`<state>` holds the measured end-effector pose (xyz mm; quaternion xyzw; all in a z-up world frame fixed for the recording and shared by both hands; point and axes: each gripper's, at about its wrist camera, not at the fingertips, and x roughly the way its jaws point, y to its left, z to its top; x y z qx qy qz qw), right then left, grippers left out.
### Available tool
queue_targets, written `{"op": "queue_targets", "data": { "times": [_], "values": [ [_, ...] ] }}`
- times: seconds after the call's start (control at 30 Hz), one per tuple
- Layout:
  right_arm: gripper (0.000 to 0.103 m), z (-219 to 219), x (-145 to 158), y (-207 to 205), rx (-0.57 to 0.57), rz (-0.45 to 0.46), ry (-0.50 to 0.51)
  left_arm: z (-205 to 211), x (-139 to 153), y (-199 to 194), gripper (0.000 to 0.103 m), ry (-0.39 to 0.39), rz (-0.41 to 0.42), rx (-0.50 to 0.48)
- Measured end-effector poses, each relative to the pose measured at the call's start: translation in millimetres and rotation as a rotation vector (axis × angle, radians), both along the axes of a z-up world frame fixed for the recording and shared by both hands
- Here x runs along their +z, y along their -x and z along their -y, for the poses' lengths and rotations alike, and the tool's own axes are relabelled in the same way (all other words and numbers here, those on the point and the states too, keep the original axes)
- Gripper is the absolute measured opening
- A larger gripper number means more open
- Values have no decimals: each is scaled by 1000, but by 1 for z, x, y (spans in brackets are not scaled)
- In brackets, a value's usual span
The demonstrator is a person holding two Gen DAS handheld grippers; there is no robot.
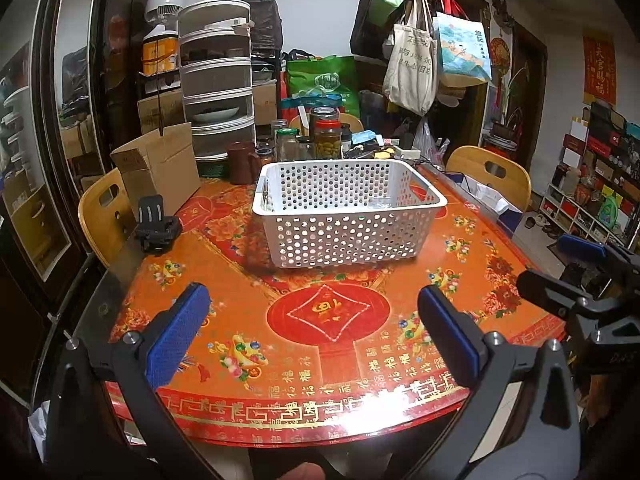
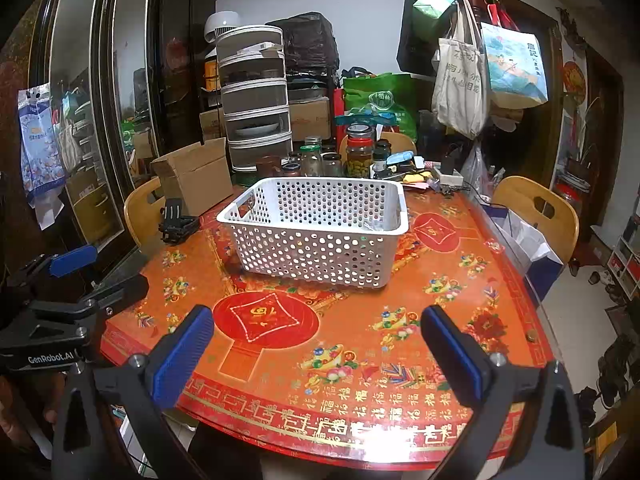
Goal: Organize soft objects
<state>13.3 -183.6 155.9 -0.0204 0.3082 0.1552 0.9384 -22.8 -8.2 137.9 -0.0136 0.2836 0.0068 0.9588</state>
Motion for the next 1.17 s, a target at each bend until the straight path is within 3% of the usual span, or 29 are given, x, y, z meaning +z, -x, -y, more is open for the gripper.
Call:
{"op": "queue_targets", "data": {
  "times": [1.17],
  "values": [
    [103, -1, -1, 1, 2, 0, 1, 8, -8, 4, 103, -18, 1, -24]
  ]
}}
